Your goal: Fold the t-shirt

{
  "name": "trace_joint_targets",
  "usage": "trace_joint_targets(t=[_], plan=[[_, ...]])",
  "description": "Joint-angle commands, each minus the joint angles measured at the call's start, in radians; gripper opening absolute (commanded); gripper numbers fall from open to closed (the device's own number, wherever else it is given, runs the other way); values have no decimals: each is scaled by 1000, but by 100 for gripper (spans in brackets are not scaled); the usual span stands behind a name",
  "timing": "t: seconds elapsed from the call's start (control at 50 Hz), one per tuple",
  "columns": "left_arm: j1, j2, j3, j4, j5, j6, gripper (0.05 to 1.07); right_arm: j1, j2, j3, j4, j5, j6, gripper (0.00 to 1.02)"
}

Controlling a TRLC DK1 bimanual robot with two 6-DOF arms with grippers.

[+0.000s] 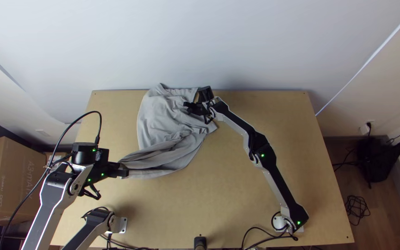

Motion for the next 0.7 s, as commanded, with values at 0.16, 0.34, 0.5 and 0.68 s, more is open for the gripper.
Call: trace_joint_targets(t=[0.16,0.34,0.5,0.68], plan=[[79,-14,43,47,5,34,8,-5,-146,-130,-22,14,-14,3],[140,-10,63,130,5,51,8,-39,-338,-273,-18,20,-30,3],[220,2,80,201,5,63,8,-86,-533,-419,-13,31,-79,3],[298,18,92,300,6,54,8,-146,-767,-600,-13,42,-120,3]])
